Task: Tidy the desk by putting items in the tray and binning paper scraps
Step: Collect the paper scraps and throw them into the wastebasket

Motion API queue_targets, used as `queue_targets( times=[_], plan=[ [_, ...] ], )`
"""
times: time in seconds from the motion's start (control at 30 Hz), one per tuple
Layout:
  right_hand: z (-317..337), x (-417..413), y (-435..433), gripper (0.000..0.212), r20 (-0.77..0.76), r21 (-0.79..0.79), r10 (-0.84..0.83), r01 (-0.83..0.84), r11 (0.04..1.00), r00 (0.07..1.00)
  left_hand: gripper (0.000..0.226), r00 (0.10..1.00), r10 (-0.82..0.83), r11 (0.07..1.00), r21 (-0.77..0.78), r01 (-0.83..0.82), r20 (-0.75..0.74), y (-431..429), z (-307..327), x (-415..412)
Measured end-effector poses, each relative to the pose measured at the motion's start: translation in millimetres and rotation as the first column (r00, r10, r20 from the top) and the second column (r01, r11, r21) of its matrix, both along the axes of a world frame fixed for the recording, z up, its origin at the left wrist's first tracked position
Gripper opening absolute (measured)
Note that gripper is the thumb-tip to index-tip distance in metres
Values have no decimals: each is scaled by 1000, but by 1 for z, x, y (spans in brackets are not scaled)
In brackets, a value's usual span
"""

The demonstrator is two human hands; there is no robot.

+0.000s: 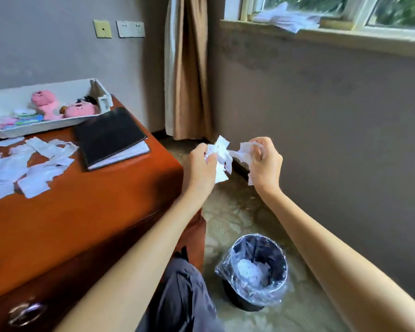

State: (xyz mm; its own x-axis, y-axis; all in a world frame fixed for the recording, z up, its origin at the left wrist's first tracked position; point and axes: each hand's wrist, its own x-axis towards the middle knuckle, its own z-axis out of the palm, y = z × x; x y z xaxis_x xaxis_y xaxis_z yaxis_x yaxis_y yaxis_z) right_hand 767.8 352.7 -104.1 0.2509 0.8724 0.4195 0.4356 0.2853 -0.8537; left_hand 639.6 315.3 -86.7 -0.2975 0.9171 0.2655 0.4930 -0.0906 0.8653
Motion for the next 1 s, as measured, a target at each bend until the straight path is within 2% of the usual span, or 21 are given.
queue_targets(
  times=[0.17,0.3,0.37,0.47,0.6,0.8,1.0],
  plan=[
    [-63,84,8,21,126,-105,-129,143,984,984,28,987,-158,976,-149,156,-1,23,-50,85],
    [-121,126,6,22,171,-245,-147,186,951,974,24,975,-219,919,-343,196,-28,43,-105,127],
    [-152,139,10,24,192,-350,-137,198,916,972,26,962,-259,880,-431,200,-84,51,-132,143],
    [-196,149,18,27,148,-517,-120,180,837,982,13,944,-312,821,-532,208,-112,61,-167,156],
    [-248,157,30,27,117,-655,-136,179,734,984,16,917,-372,733,-652,194,-146,79,-220,166],
    [-318,156,45,25,206,-784,-47,193,590,977,20,890,-428,603,-783,153,-155,99,-297,171],
    [-379,152,57,25,305,-828,118,202,522,945,28,915,-387,468,-880,87,-115,112,-365,162]
  ],
)
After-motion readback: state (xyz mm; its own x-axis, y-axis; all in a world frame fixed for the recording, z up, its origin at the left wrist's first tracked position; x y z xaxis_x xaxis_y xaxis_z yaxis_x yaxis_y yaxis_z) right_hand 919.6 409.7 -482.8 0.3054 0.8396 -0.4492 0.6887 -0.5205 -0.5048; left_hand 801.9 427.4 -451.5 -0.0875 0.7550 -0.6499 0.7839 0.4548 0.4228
